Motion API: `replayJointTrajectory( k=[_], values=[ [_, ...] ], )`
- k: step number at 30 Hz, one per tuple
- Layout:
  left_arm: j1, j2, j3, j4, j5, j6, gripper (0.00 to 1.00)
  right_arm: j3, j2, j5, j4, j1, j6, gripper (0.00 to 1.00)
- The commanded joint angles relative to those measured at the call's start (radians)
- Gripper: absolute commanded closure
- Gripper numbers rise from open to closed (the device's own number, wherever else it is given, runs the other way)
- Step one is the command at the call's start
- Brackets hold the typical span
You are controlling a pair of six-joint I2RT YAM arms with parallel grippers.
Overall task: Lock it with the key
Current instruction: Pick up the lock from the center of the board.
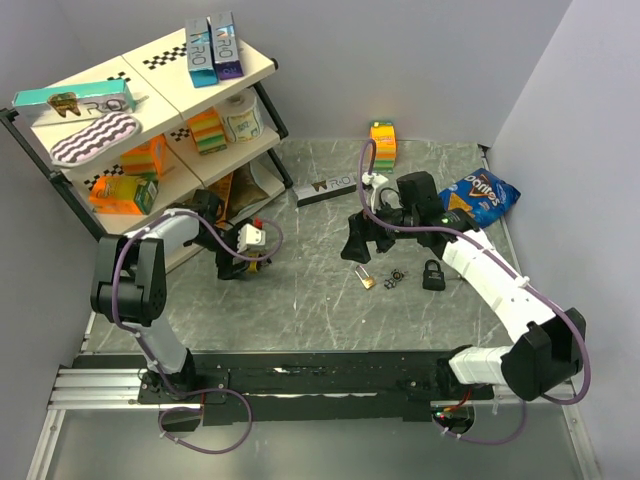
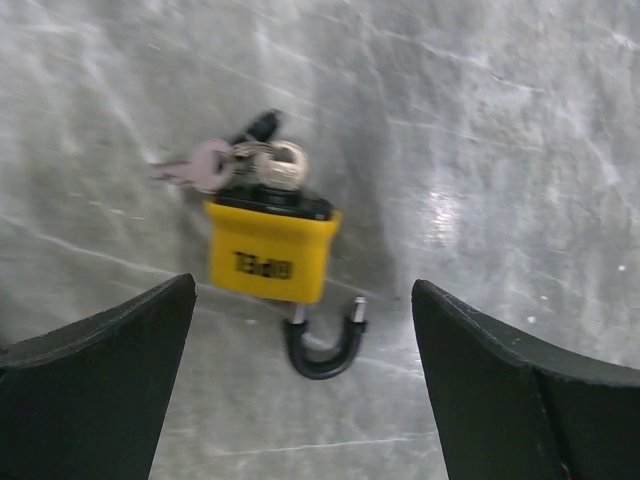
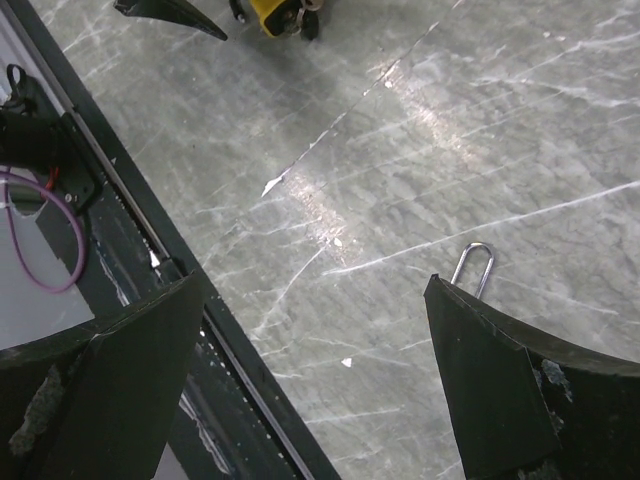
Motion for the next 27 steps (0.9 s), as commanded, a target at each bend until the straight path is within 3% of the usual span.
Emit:
replayJointTrajectory(
  k=[1, 16, 19, 23, 27],
  values=[
    [-0.006, -0.044, -0.044, 0.023, 0.000, 0.028, 0.05, 0.016, 0.012, -0.047, 0.001, -0.009, -0.001, 0.01],
    [-0.066, -0.018, -0.062, 0.131, -0.086, -0.039, 0.08, 0.024, 0.020, -0.085, -0.002, -0.011, 0.008, 0.01],
    [-0.074, -0.006, -0.055, 0.129, -0.082, -0.043, 0.15, 0.022, 0.018, -0.088, -0.007, -0.011, 0.004, 0.01],
    [-0.080, -0.024, -0.065, 0.134, -0.073, -0.044, 0.39, 0.017, 0.015, -0.088, -0.005, -0.011, 0.007, 0.01],
    [-0.104, -0.062, -0.090, 0.142, -0.058, -0.069, 0.54, 0.004, 0.020, -0.111, 0.004, -0.013, 0.019, 0.01]
  ],
)
